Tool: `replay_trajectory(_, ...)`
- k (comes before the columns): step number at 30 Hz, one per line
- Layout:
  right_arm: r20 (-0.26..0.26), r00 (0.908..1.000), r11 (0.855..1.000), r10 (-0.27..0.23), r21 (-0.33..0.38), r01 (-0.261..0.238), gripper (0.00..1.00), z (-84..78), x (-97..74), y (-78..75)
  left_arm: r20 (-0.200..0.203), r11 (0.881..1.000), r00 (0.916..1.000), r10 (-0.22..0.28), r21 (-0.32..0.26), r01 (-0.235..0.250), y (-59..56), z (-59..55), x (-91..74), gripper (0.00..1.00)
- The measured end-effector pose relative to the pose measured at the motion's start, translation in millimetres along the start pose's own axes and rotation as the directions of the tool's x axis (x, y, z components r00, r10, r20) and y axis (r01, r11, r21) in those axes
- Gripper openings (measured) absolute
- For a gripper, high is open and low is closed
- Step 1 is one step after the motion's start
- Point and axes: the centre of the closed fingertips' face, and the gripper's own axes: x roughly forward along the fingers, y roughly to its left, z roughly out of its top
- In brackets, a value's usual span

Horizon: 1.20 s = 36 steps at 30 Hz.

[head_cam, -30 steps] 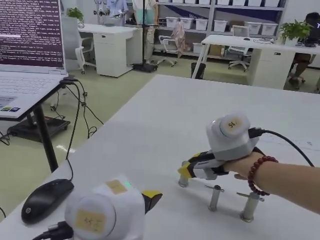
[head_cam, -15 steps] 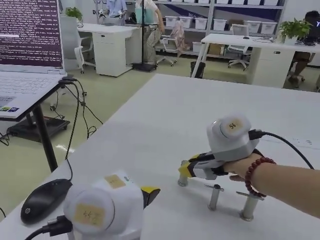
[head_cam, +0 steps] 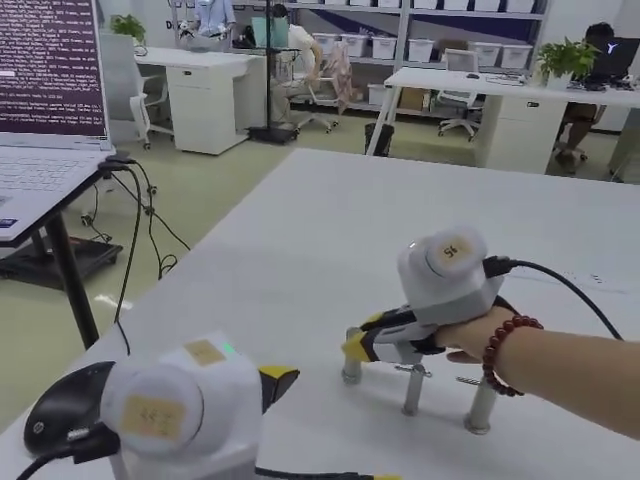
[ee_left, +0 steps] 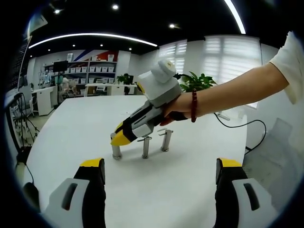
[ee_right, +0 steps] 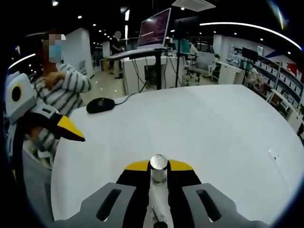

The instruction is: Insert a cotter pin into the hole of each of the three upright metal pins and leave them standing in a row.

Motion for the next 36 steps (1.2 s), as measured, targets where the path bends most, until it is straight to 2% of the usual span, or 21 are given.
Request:
replay_trajectory(9, 0.018, 0.9995, 0.999, 0.025, -0.030, -0.025, 0.13, -0.9, -18.8, 24.5, 0.002, 1.000, 1.0000, 0.003, 0.010, -0.003, 3.0, 3.0, -2.3, 0.95)
replay_trajectory(13, 0.042, 0.9980, 0.999, 0.047, -0.013, -0.046, 0.13, -0.7, -28.8, 34.8, 0.006, 1.000, 1.0000, 0.005, 0.009, -0.005, 4.6, 5.1, -3.0, 0.94)
replay_trajectory(20, 0.053, 0.9964, 0.997, 0.067, -0.027, -0.066, 0.13, -9.7, -49.1, 52.7, 0.020, 1.000, 0.9998, 0.005, 0.007, -0.005, 4.2, 8.2, -3.8, 0.93)
replay_trajectory(26, 0.051, 0.9972, 0.998, 0.055, -0.027, -0.054, 0.13, -23.2, -65.2, 58.2, 0.027, 1.000, 0.9996, -0.002, 0.019, 0.001, -0.3, 8.3, -2.2, 0.90)
replay_trajectory(36, 0.030, 0.9994, 0.999, 0.020, -0.025, -0.019, 0.13, -52.3, -91.7, 55.2, 0.045, 1.000, 0.9990, 0.003, 0.022, -0.004, -7.7, 9.9, 2.7, 0.84)
